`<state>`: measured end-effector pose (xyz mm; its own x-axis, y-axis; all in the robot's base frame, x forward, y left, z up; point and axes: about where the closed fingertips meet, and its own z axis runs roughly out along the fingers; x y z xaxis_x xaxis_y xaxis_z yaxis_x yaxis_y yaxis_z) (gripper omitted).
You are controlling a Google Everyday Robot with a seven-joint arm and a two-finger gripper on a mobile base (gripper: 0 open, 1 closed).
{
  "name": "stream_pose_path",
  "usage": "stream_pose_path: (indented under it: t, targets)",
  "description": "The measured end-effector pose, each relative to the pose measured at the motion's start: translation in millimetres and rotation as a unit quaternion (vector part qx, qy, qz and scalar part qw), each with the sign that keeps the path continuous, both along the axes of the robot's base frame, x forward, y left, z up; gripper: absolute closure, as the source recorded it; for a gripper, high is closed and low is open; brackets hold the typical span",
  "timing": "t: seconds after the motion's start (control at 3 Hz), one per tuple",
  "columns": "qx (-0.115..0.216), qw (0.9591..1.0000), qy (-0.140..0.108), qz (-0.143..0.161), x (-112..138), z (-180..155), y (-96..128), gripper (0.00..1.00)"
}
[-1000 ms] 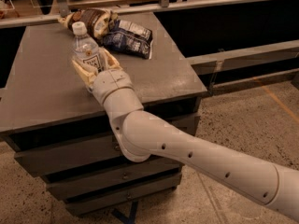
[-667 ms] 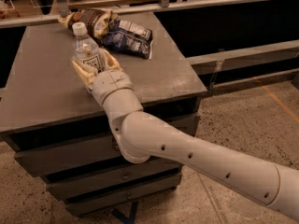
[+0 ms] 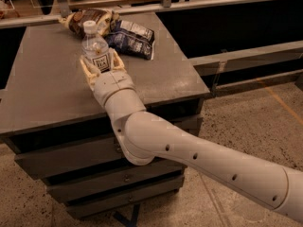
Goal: Place blue plastic bottle upright
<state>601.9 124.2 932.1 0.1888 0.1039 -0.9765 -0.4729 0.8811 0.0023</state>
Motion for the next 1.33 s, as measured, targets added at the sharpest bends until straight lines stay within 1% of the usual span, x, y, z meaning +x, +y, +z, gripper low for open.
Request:
stream_pose_path:
  t: [0.33,0.67,1.0,1.33]
  targets:
    - [-0.006,0.9999,0.005,0.008,0,2,1,0.0]
    - [-0.016,0.9997,0.011,0.016,-6,8,-3,0.0]
    - [-0.027,0.999,0.029,0.022,-31,26,-13,0.0]
    - [-0.027,0.999,0.029,0.022,-31,26,-13,0.0]
